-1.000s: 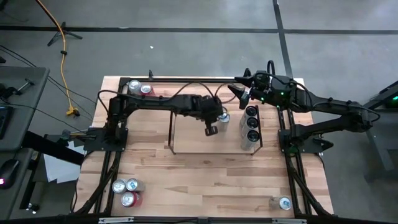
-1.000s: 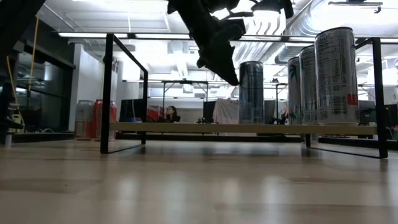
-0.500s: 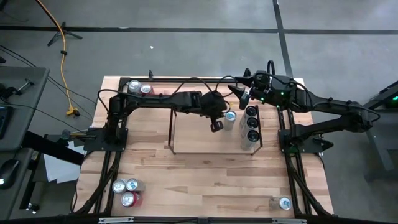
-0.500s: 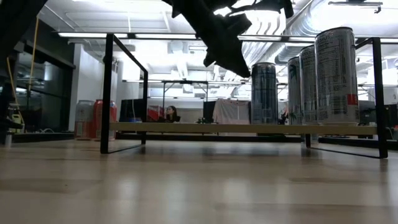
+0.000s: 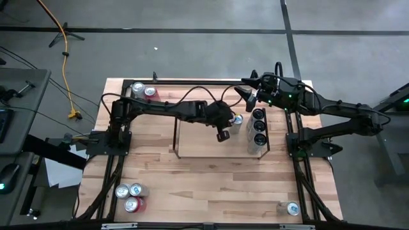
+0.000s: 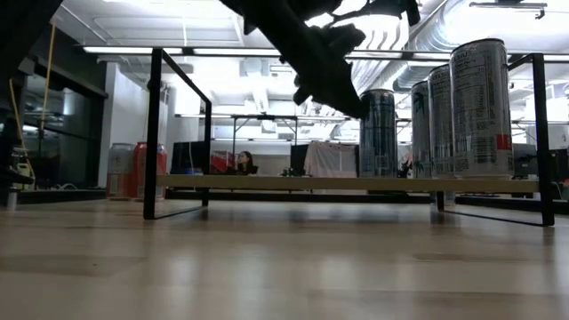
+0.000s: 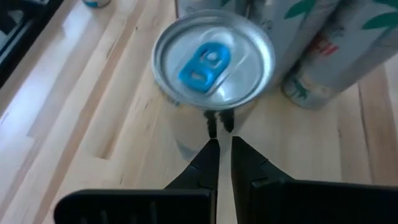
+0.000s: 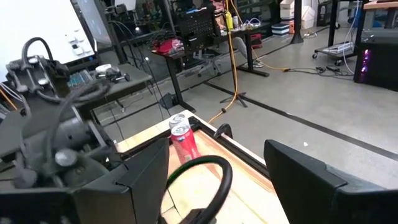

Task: Place canned beverage on shelf
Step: Put the blue soda can on the shelf

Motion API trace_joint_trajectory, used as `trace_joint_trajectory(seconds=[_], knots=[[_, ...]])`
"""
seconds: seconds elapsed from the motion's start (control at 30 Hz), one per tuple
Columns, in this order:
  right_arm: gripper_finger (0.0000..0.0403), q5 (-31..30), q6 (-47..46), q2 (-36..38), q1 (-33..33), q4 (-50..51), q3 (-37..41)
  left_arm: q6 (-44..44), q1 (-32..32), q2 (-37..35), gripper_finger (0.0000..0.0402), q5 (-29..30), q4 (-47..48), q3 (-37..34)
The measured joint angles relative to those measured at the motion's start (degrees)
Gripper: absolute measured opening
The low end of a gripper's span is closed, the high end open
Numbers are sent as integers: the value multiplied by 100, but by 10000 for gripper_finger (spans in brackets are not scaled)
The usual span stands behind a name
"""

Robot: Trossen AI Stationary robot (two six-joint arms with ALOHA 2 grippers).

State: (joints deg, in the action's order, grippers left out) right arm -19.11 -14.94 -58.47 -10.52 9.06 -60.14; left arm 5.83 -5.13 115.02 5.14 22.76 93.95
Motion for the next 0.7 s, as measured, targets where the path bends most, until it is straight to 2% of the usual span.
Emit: trace_joint_trajectory(seconds=[0.13,0.43,0.7], knots=[[250,-4,0,74,0,-48,0,150,-4,1,0,208,-558,-249],[250,-14,44,296,0,-35,-2,115,-10,174,0,273,-1599,-251],[250,-12,44,329,0,-32,-2,141,0,259,0,242,-1674,-251]])
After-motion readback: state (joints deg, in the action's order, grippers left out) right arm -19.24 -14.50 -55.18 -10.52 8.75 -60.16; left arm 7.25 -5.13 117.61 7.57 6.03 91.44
